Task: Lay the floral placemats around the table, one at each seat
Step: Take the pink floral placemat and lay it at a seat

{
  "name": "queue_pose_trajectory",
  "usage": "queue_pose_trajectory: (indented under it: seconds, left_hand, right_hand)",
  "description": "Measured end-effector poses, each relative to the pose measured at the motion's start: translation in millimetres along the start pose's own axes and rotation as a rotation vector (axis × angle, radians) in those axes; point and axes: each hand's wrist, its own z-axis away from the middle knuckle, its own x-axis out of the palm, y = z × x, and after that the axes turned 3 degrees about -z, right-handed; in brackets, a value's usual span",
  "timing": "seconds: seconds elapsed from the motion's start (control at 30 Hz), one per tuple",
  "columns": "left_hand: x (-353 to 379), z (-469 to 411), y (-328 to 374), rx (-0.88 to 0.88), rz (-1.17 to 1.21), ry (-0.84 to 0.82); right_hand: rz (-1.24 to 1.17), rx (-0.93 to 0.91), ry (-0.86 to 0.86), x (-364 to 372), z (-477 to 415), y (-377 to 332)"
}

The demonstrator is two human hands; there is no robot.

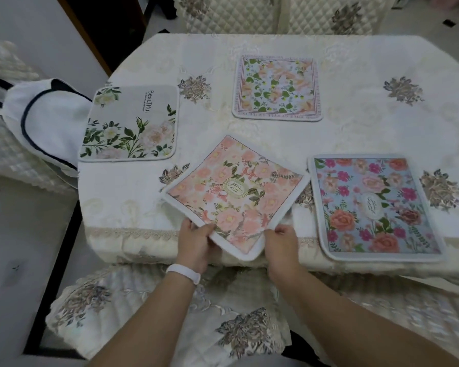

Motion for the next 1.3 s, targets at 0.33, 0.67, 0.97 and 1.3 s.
queue_pose_trajectory:
  seconds: [0.33, 0.67, 0.97, 1.3]
  left_hand:
    - [-19, 9, 1, 0.128, -0.102, 0.004]
    - [-71, -15, 44, 0.128, -0.228, -0.197]
    - [-68, -59, 57, 0.28, -0.56, -0.096]
    - [-79, -88, 63, 0.277, -0.586, -0.025]
  right_hand:
    - [-0.223, 0.101, -0.186, 5, 1, 3]
    - [0.178, 0.045, -0.151, -29, -72, -54]
    - [0.406, -0.195, -0.183, -11, -58, -36]
    - [0.452, -0.156, -0.156, -3, -39, -8]
